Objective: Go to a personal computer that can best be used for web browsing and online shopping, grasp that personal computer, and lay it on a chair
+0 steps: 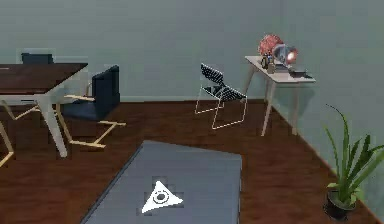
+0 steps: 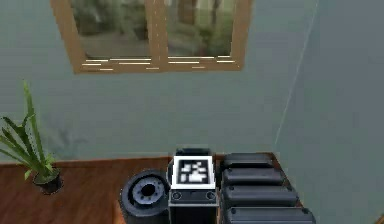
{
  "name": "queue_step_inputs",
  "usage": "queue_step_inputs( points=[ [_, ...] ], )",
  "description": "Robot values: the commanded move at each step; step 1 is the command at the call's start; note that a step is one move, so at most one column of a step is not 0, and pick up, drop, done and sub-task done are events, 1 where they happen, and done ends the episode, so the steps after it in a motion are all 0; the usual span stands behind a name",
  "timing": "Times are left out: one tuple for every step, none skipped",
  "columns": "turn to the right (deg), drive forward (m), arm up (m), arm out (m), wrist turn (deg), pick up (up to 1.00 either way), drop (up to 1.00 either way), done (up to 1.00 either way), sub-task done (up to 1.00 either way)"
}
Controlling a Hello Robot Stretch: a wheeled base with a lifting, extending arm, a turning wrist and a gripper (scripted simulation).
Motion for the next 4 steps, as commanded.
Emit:
queue_step_inputs(
  points=[
    [-21.0,0.0,0.0,0.0,0.0,0.0,0.0,0.0,0.0],
    [0.0,0.55,0.0,0.0,0.0,0.0,0.0,0.0,0.0],
    [-45.0,0.0,0.0,0.0,0.0,0.0,0.0,0.0,0.0],
    [-21.0,0.0,0.0,0.0,0.0,0.0,0.0,0.0,0.0]
  ],
)
